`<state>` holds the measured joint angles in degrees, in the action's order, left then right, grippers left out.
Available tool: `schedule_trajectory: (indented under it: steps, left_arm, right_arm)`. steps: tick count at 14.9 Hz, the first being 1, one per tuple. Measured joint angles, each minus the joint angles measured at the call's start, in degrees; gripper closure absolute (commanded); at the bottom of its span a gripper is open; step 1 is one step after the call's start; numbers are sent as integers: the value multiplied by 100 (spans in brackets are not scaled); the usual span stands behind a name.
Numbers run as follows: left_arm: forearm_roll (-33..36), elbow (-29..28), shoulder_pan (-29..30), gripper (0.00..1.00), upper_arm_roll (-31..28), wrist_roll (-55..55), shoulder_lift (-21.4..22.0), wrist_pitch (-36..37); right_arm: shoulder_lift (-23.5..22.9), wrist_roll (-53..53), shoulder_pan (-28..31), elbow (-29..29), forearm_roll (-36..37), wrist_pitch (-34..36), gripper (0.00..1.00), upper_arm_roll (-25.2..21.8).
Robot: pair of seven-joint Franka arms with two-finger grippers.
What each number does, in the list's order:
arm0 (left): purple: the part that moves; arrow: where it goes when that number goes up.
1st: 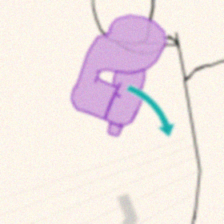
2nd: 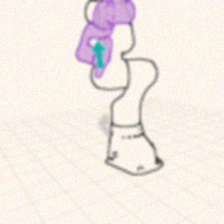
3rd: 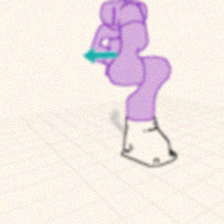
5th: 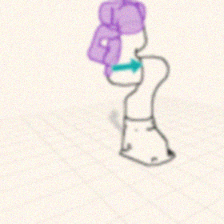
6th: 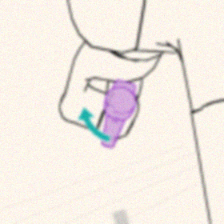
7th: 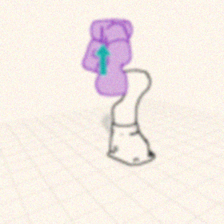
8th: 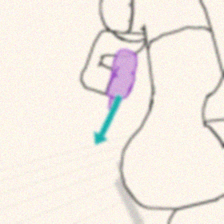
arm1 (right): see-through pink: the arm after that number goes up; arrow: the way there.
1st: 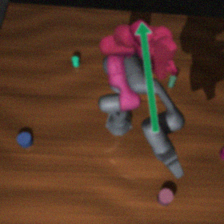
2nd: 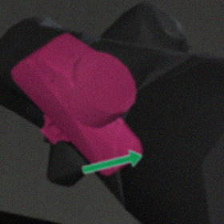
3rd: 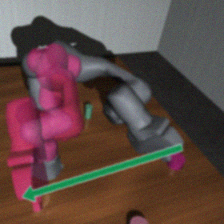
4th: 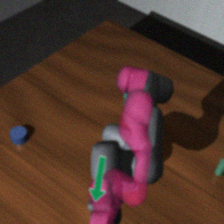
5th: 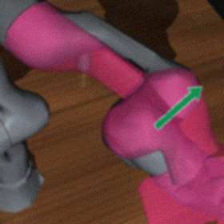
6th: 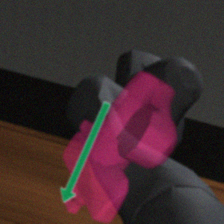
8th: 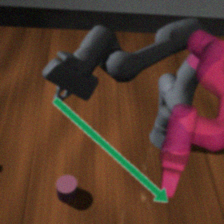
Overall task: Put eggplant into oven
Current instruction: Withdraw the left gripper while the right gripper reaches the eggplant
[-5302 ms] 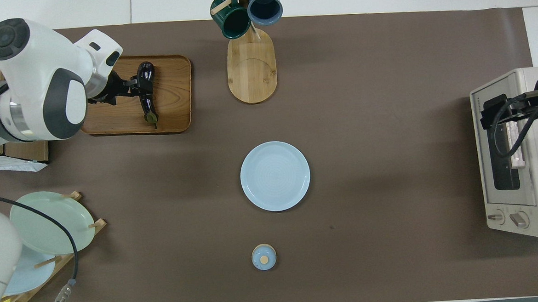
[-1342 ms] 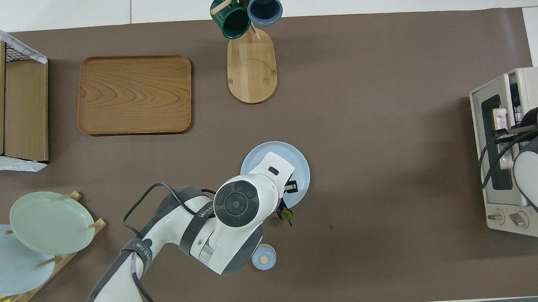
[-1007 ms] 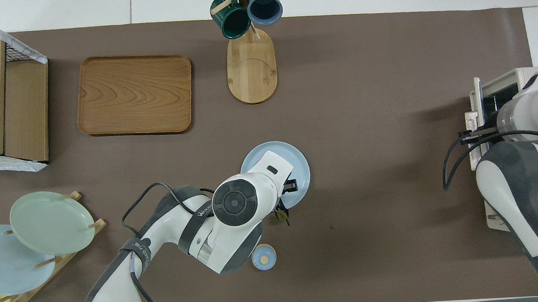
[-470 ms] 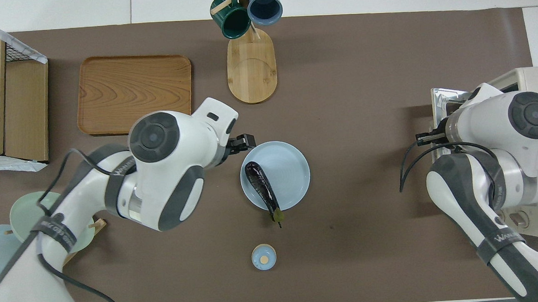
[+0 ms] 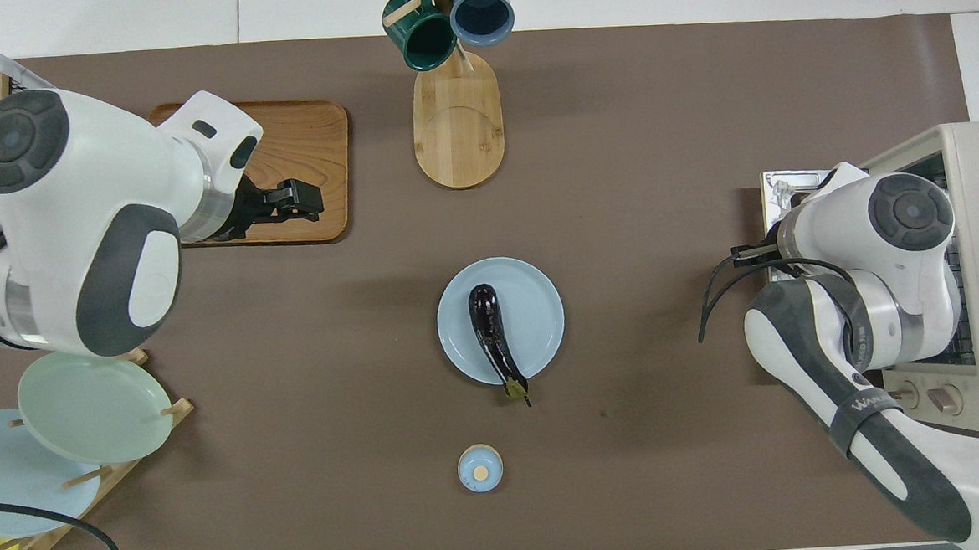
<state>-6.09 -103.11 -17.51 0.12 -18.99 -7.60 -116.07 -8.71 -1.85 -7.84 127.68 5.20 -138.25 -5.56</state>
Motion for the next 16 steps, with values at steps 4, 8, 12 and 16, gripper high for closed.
schedule_trajectory:
  steps: [4, 8, 12, 16]
  left_arm:
    - [63, 14, 390, 0, -5, 634, 459, 721]
    - [395, -26, 497, 0, -7, 751, 948, 1557]
    - [419, -327, 497, 0, 12, 762, 1247, 1728]
    - [419, -362, 497, 0, 34, 772, 1290, 1689]
  right_arm:
    - [-155, 0, -4, -38, -198, -148, 100, -32]
    - [-154, -1, -360, -133, -467, -162, 0, -34]
    - [-151, -385, -1113, -424, -510, -172, 0, -25]
    - [-189, -973, -1974, -1049, -511, 217, 0, -11]
